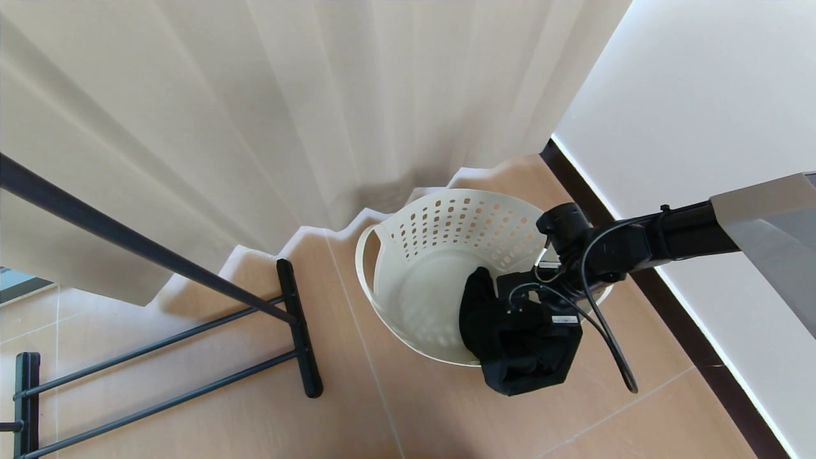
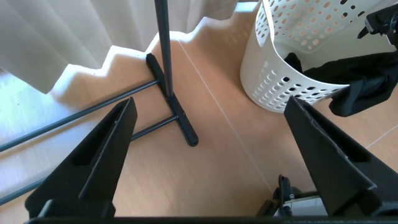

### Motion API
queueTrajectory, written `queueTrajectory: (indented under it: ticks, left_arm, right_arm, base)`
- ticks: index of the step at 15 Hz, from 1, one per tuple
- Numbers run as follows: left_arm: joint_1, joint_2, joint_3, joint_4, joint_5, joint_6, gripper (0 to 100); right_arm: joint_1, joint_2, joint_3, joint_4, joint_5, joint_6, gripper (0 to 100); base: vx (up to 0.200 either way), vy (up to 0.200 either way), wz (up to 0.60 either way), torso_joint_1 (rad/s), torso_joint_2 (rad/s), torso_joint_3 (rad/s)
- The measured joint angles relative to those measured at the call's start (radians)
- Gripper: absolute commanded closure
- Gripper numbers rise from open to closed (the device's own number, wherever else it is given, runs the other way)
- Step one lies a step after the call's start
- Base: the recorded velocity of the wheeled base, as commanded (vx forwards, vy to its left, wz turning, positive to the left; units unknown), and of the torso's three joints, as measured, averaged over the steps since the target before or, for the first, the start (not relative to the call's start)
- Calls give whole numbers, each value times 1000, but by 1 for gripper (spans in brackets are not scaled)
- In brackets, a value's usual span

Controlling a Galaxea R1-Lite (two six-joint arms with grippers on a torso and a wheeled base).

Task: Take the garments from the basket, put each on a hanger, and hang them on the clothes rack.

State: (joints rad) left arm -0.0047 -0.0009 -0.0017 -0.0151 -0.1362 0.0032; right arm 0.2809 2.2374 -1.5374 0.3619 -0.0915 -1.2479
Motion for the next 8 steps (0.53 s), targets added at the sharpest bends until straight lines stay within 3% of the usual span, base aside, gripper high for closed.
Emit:
queueTrajectory:
  ticks: [7, 8]
  left_arm:
    - [0, 0, 0, 0, 0, 0, 0]
    - [0, 0, 0, 0, 0, 0, 0]
  right_arm:
    - [0, 26, -3, 0, -40, 0, 0]
    - [0, 27, -3, 0, -47, 1, 100]
  base:
    - [0, 0, 0, 0, 0, 0]
    - [0, 0, 0, 0, 0, 0]
